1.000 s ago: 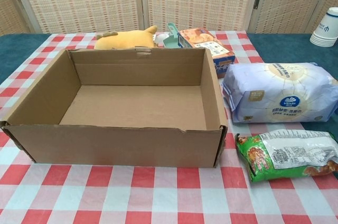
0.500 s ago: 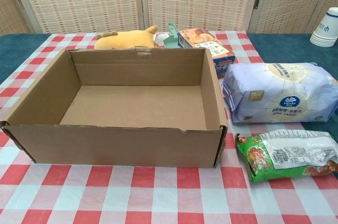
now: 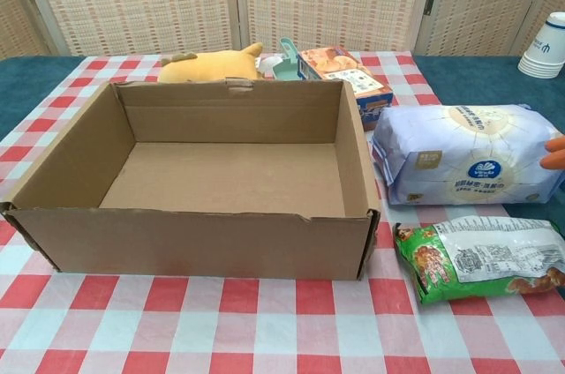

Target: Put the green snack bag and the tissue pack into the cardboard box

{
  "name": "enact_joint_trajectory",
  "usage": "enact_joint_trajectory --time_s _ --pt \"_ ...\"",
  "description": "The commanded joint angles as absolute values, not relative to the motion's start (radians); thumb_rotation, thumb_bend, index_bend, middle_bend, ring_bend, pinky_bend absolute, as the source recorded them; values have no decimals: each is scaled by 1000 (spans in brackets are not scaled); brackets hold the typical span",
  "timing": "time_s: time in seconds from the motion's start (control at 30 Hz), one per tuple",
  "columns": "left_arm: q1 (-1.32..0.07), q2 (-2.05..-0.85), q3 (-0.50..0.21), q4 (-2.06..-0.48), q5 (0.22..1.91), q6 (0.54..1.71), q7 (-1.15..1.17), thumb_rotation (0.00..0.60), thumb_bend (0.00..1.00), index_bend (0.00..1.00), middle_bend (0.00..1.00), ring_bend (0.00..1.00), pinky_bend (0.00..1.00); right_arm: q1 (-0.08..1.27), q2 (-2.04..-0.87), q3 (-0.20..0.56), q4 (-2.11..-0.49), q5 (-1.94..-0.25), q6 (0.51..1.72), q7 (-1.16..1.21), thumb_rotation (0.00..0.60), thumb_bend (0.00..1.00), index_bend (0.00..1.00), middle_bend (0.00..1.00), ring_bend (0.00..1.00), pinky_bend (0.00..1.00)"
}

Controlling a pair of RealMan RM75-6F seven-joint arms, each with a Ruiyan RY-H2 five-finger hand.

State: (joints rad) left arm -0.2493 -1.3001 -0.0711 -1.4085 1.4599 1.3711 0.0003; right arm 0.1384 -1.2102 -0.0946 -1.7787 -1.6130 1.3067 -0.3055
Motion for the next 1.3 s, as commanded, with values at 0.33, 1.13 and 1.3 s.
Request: enact_joint_trajectory --time_s 0.33,1.13,1.3 --pt "-251 -1296 -72 -1407 1459 1367 -12 600 187 84 5 0 203 166 -1286 -79 -1645 -1605 1262 -175 600 0 307 132 32 176" --pt "-254 -1292 -72 -1404 1459 1356 -35 600 187 84 6 0 204 234 -1370 -30 -1567 -1524 1177 -180 600 0 296 132 32 178" --pt "-252 -1289 -72 -1407 1461 1361 -41 600 187 84 5 0 205 240 -1380 -28 -1555 -1513 1171 -183 600 0 291 132 32 178"
